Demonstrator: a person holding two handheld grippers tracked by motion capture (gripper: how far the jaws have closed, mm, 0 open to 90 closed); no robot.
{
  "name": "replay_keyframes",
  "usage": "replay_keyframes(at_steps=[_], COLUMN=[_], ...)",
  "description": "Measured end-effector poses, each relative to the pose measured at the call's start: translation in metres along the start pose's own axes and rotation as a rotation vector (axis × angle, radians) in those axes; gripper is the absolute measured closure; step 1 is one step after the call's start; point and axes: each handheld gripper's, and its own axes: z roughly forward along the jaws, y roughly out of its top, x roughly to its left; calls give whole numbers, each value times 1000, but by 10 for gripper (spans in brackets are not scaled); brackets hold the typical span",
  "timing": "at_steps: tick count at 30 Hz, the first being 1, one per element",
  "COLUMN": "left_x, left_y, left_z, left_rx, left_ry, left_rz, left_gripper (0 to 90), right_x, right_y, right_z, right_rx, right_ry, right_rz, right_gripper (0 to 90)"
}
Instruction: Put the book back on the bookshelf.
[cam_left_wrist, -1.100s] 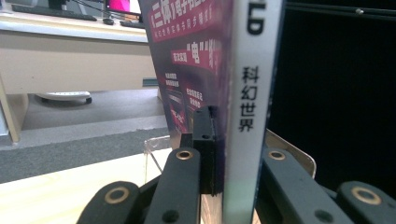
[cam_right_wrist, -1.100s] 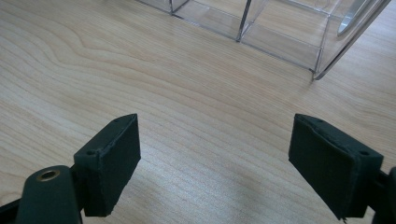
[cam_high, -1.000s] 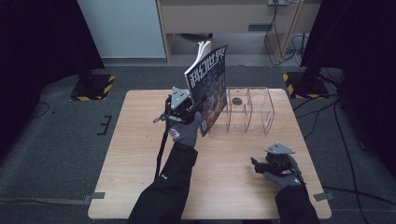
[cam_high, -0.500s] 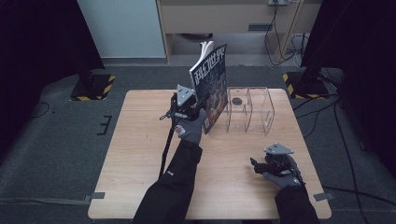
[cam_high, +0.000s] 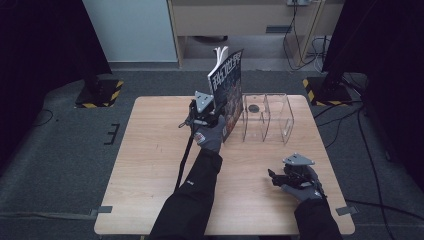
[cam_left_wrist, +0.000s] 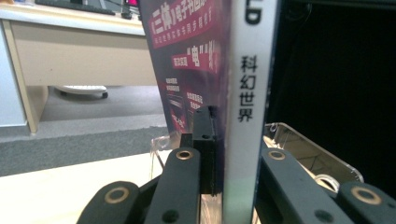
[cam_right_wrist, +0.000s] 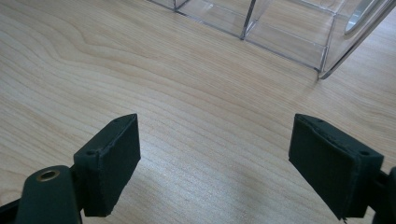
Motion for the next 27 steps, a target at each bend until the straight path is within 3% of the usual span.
replay_keyframes(at_steps=[11, 27], left_x=[-2, 0], left_y=[-17, -31], left_z=[16, 21], left_rx=[18, 13], left_ry=[23, 59], left_rz=[9, 4], left_gripper=[824, 824], right_x=[0, 0], right_y=[0, -1], right_z=[0, 1], right_rx=[0, 0], right_ry=[0, -3], right_rz=[1, -4], right_gripper=[165, 164])
